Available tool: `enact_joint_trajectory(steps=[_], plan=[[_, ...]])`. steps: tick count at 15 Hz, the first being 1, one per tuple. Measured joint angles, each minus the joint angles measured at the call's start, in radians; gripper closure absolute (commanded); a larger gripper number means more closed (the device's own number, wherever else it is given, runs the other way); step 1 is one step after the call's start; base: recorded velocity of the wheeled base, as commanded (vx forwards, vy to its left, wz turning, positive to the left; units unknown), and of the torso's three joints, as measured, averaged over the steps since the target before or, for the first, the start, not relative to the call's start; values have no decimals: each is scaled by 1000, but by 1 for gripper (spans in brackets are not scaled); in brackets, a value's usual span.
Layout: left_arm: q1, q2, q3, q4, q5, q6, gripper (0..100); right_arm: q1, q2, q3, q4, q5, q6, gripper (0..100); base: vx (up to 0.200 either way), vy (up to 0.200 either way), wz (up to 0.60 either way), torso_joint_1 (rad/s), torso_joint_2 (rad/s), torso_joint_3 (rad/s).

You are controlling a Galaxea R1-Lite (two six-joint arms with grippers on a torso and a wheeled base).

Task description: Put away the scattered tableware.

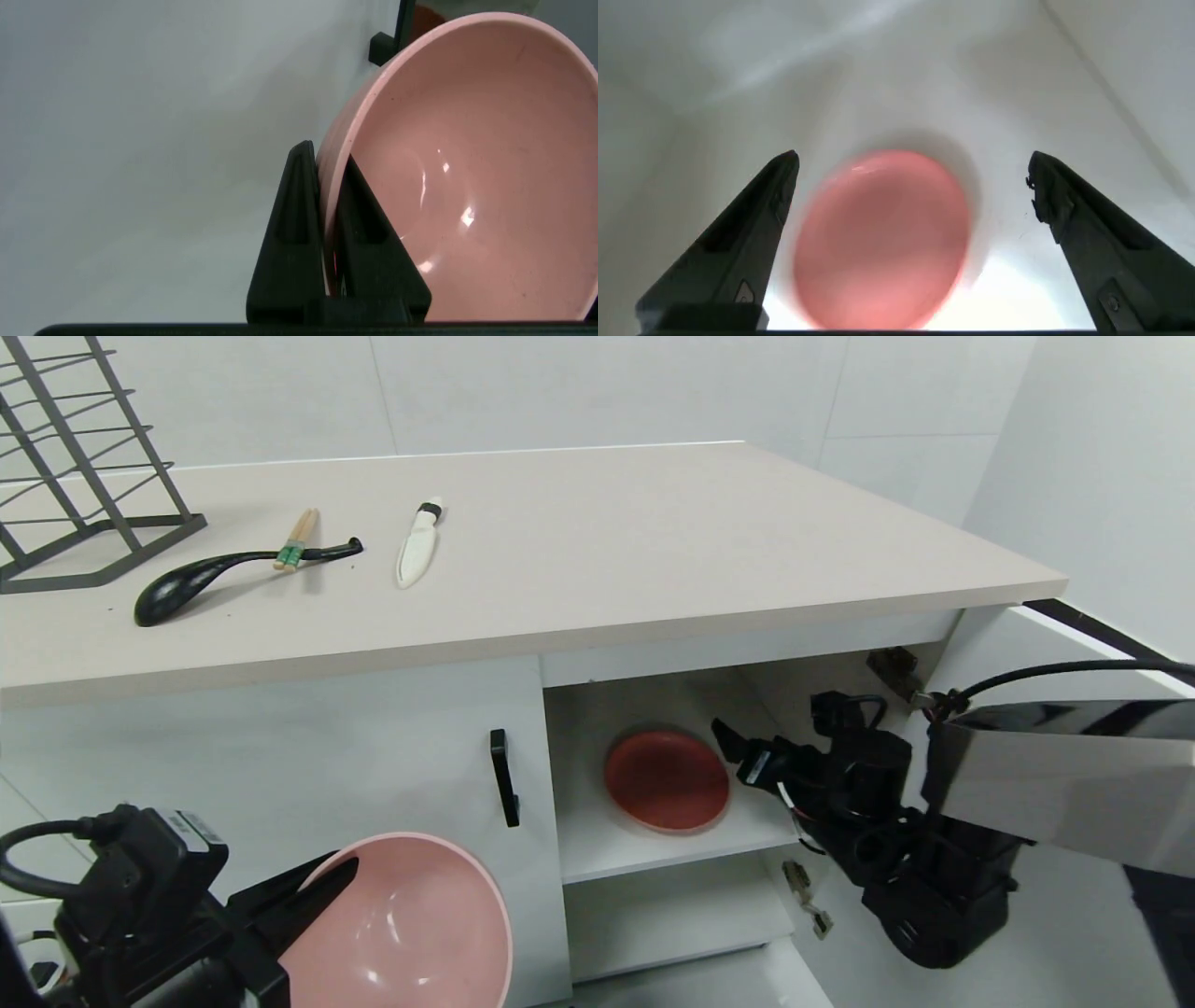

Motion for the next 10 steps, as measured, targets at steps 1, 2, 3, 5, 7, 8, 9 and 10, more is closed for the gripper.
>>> enact_joint_trajectory(steps=[1,2,3,5,7,8,9,10], plan=[[-5,0,0,-2,0,0,100,18,-100,87,-1,-4,-2,0,0,0,0,0,0,0],[-13,0,0,-1,0,0,100,39,-194,187,-1,-7,-4,0,0,0,0,0,0,0],[-29,0,0,2,0,0,100,62,-266,272,0,-10,-6,0,0,0,0,0,0,0],[-66,-1,0,5,0,0,100,139,-386,417,1,-13,-25,0,0,0,0,0,0,0],[-80,0,0,-7,1,-1,100,175,-451,479,0,-16,-41,0,0,0,0,0,0,0],[-87,3,-3,-10,0,-1,100,181,-470,498,0,-16,-42,0,0,0,0,0,0,0],[-101,9,-15,-10,0,-2,100,185,-482,513,1,-16,-42,0,0,0,0,0,0,0],[-124,26,-39,-14,0,-2,100,187,-492,528,0,-16,-42,0,0,0,0,0,0,0]])
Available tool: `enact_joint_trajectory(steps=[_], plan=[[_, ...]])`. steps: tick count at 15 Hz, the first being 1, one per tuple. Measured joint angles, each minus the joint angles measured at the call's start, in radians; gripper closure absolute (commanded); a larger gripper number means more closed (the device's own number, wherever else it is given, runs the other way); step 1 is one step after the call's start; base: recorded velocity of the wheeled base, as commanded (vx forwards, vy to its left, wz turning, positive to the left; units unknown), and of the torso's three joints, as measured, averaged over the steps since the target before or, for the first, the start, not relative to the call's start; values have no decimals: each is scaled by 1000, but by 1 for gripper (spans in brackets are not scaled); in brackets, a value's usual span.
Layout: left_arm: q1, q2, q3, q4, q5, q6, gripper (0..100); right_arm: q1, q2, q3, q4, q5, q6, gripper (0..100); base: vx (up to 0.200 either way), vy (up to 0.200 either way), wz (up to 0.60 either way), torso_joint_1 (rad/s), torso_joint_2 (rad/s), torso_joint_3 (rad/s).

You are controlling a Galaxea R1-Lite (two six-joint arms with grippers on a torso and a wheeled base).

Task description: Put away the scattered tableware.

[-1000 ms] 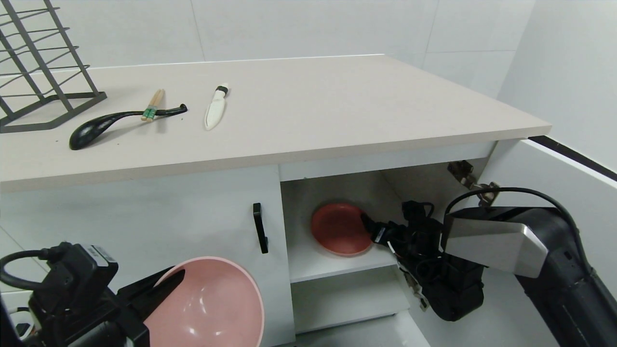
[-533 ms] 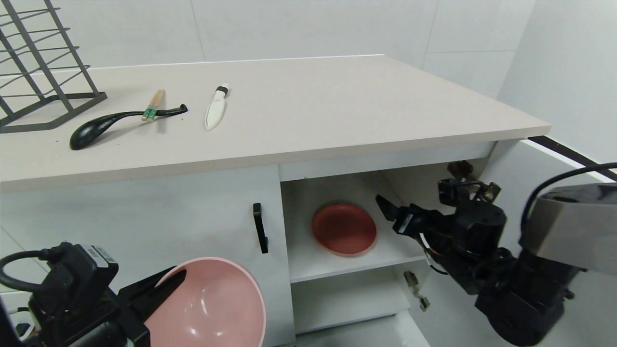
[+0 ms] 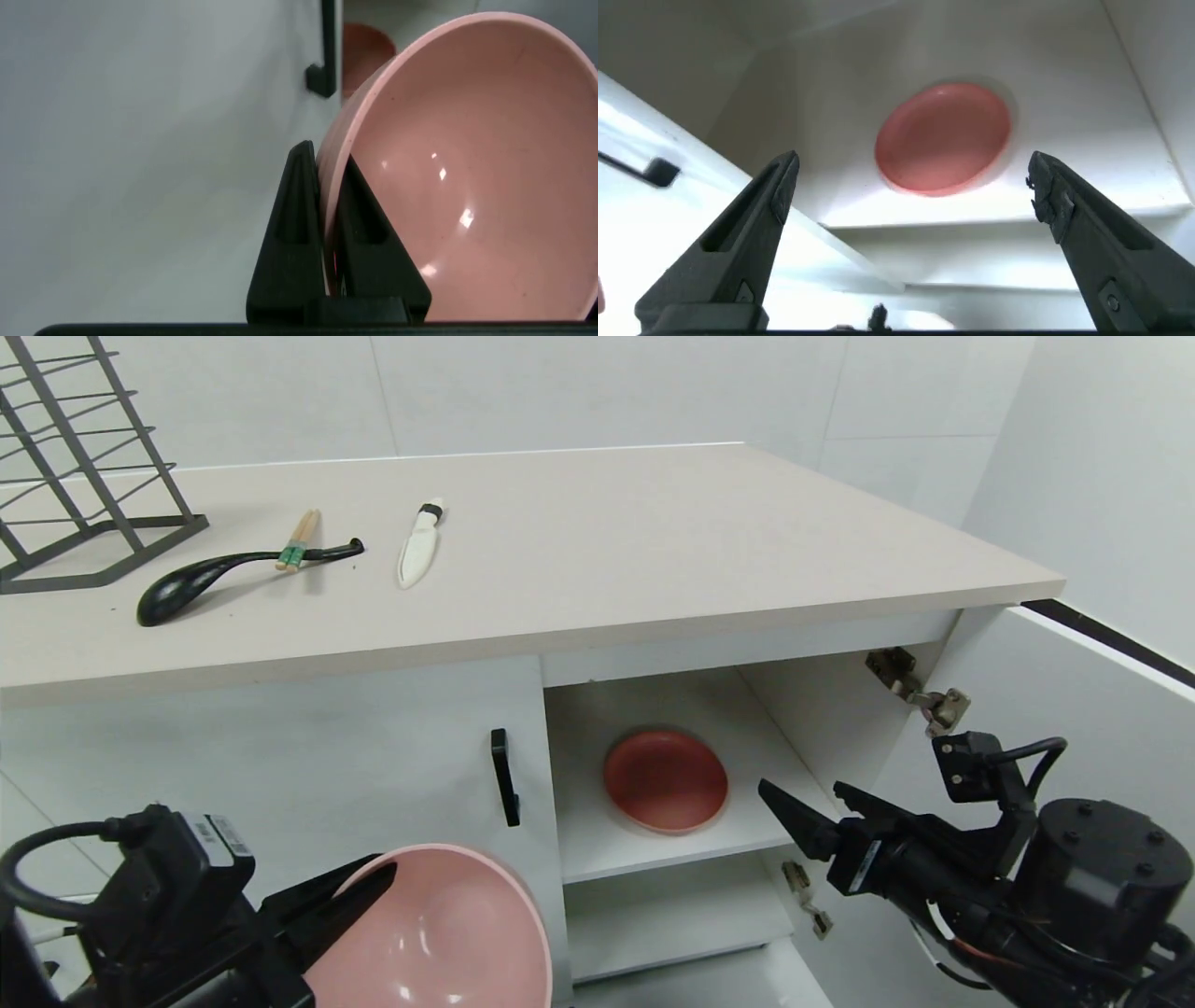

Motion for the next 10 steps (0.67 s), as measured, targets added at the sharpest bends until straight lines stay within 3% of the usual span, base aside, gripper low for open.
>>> enact_joint_trajectory(steps=[3,6,8,10], plan=[[-78,103,-73,-56,1,2,100,-7,-29,26,0,1,-7,0,0,0,0,0,0,0],[-154,259,-125,-274,10,2,100,-24,-53,54,0,1,-85,0,0,0,0,0,0,0],[-200,372,-145,-426,63,13,100,-35,-63,62,0,1,-93,0,0,0,0,0,0,0],[-252,520,-166,-526,172,70,100,-42,-71,61,0,1,-98,0,0,0,0,0,0,0]])
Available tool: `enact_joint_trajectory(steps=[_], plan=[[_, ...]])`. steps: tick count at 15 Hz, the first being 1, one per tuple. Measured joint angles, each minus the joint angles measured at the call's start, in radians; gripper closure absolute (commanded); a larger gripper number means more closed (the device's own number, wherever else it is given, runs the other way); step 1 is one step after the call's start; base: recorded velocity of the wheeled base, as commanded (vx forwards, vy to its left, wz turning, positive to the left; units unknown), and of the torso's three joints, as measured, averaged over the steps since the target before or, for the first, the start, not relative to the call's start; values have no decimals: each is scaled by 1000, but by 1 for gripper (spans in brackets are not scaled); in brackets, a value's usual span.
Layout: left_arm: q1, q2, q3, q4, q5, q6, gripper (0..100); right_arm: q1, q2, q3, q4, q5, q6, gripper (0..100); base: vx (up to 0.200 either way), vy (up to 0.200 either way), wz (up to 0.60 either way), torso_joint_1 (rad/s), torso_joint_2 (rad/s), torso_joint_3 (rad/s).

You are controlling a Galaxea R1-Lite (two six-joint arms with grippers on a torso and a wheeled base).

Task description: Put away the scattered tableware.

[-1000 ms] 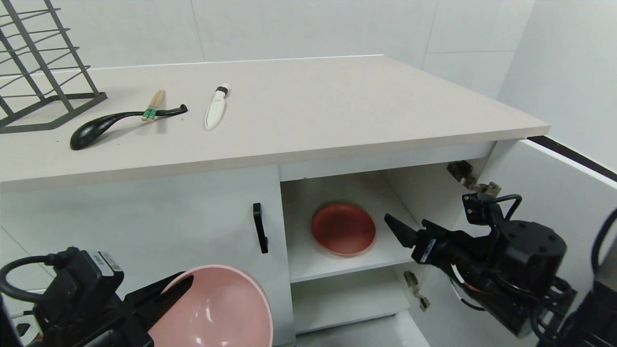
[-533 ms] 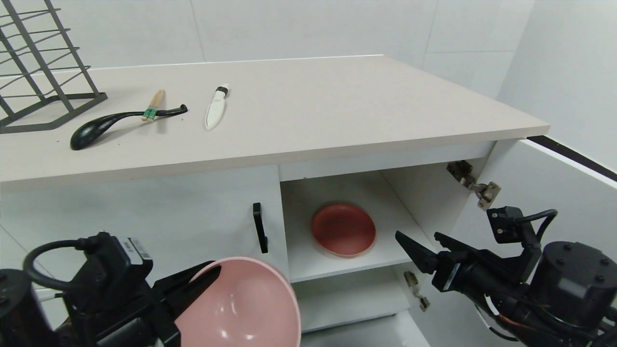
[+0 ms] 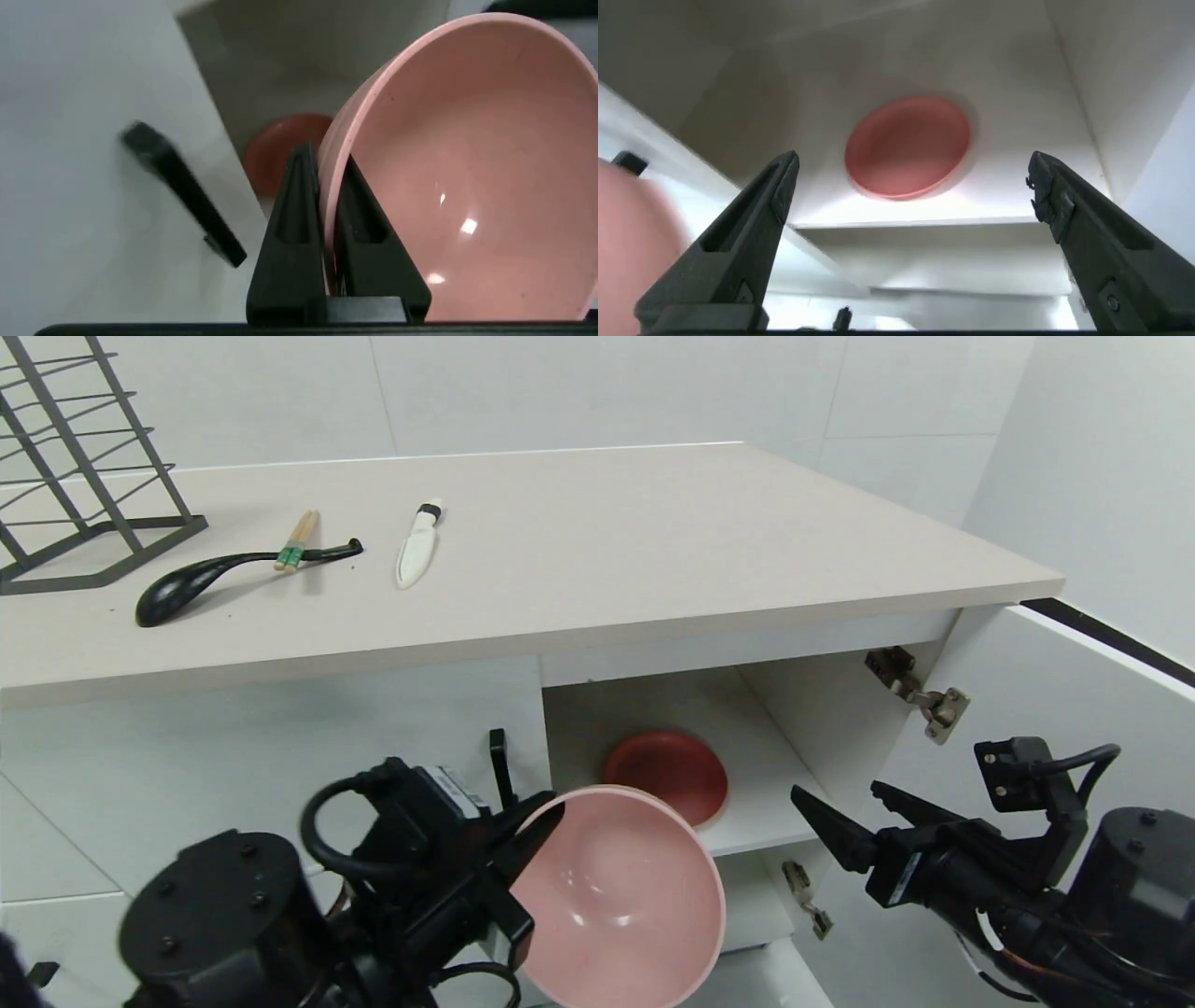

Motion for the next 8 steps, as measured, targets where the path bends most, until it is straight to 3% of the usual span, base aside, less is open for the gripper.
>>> enact_joint_trajectory(steps=[3,8], plan=[[-33,123,-36,-44,55,120,100,-11,-5,-18,0,0,-8,0,0,0,0,0,0,0],[-33,243,-158,-46,173,143,100,-27,-4,-35,0,0,-16,0,0,0,0,0,0,0]])
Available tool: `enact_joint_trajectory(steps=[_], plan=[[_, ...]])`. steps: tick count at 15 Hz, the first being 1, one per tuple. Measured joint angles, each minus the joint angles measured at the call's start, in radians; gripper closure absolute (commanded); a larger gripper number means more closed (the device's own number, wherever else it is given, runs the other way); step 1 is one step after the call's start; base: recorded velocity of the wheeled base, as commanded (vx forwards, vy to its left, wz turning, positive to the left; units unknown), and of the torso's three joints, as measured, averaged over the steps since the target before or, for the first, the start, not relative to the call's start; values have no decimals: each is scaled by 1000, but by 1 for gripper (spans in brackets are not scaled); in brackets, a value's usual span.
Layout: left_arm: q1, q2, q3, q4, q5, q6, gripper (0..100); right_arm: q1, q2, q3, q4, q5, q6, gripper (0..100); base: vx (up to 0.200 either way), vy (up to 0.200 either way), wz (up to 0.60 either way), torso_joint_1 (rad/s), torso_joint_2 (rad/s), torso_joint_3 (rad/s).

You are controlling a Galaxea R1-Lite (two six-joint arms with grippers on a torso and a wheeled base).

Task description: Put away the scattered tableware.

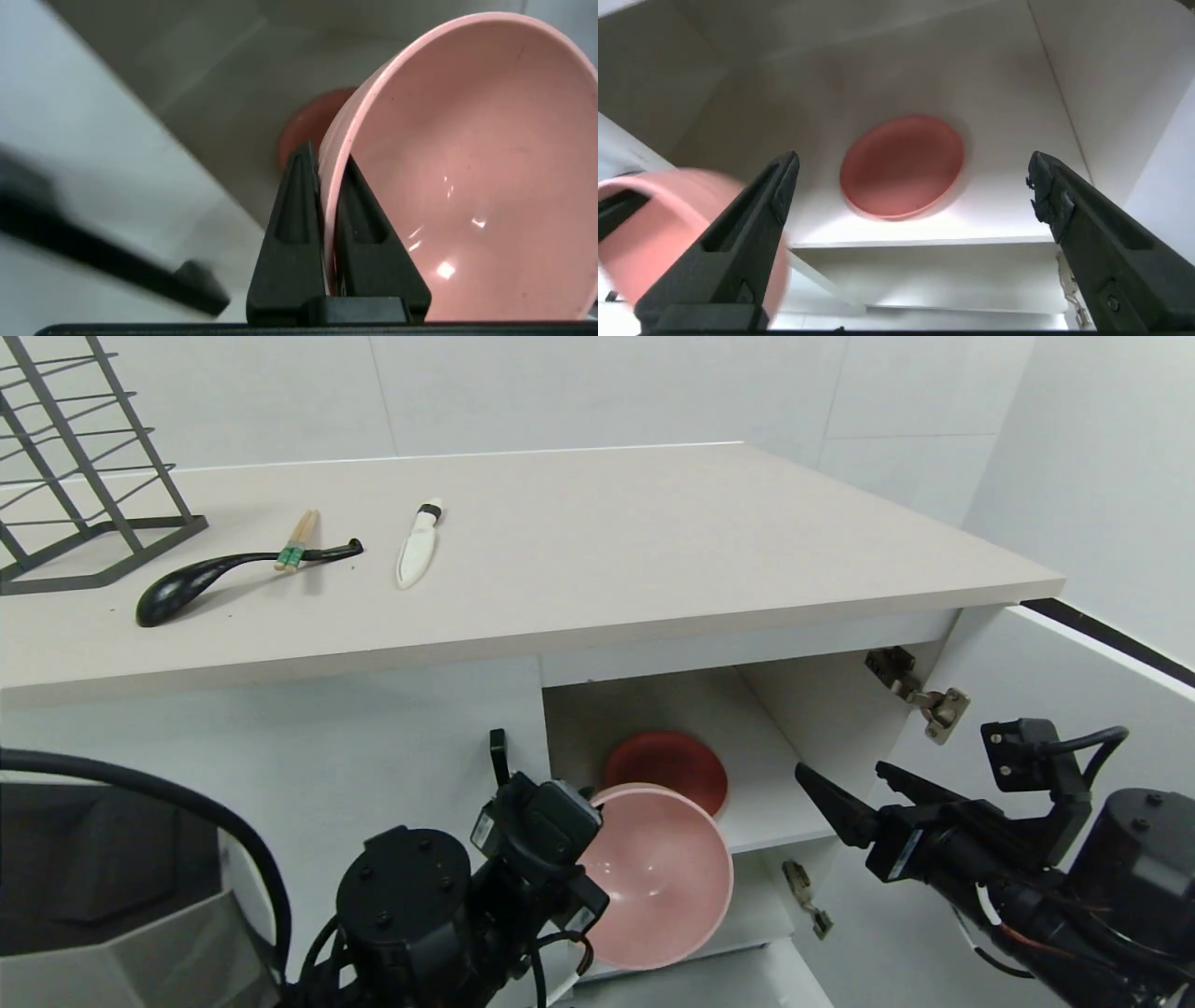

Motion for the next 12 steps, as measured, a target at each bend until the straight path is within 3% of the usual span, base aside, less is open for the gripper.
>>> enact_joint_trajectory(steps=[7,12], plan=[[-20,144,-273,0,175,-13,100,7,-2,9,0,0,-1,0,0,0,0,0,0,0],[-33,193,-384,0,198,-74,100,56,-5,26,0,0,-1,0,0,0,0,0,0,0]])
